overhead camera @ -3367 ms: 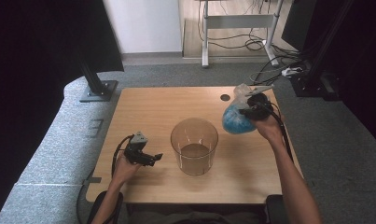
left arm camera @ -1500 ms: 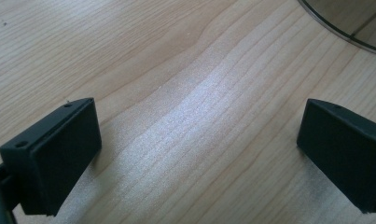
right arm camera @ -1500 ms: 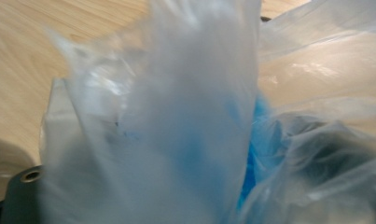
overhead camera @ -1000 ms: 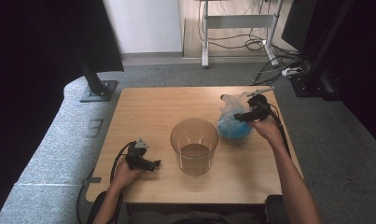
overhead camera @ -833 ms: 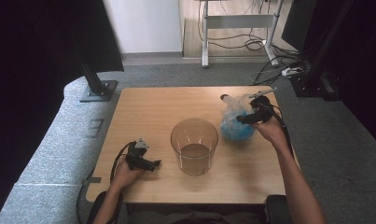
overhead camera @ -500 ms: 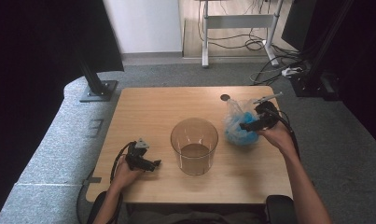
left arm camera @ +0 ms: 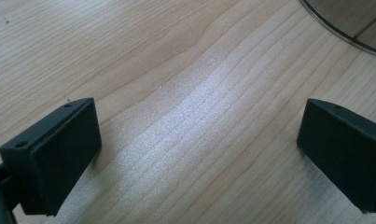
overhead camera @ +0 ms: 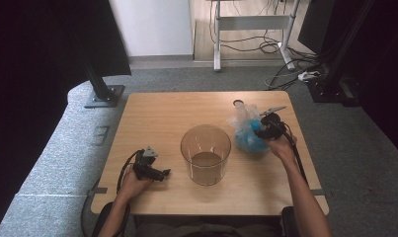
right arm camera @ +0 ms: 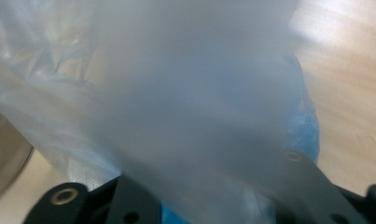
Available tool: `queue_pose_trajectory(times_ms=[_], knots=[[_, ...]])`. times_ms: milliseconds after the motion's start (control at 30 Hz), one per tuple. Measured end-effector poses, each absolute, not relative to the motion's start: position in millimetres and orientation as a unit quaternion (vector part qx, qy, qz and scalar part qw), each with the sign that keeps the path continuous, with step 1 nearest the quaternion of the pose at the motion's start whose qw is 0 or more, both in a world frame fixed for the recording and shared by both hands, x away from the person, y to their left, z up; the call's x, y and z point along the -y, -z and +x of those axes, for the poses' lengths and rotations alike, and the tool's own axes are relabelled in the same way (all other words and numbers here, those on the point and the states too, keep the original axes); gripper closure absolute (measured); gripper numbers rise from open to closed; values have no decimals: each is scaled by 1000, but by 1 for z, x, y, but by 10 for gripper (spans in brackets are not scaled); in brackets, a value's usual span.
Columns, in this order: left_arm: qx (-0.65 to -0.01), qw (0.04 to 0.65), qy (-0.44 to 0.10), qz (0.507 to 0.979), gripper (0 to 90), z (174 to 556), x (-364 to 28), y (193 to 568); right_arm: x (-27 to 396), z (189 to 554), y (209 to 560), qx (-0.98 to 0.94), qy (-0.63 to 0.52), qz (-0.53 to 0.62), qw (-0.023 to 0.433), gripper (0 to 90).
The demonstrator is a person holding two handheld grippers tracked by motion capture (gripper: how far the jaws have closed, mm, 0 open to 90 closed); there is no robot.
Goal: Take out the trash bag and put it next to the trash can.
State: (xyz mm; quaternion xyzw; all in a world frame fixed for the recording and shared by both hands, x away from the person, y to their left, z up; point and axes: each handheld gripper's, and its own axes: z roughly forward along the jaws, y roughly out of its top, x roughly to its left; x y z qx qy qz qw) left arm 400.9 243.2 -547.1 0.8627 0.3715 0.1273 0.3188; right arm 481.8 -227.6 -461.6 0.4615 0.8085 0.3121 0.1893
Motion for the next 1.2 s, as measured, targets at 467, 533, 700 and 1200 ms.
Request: queue_pose_trajectory(times_ms=[467, 533, 700, 1200], knots=[[-372, 319, -127, 862, 0, 401, -243, 547, 231, 492, 438, -794, -321, 467, 220, 17], [-372, 319, -128, 862, 0, 401, -243, 547, 237, 478, 428, -797, -329, 457, 217, 0], [-373, 319, -128, 862, 0, 401, -243, 547, 252, 444, 416, -797, -337, 450, 219, 0], [-374, 319, -128, 862, 0, 401, -243, 547, 287, 385, 489, -784, -343, 478, 200, 0]])
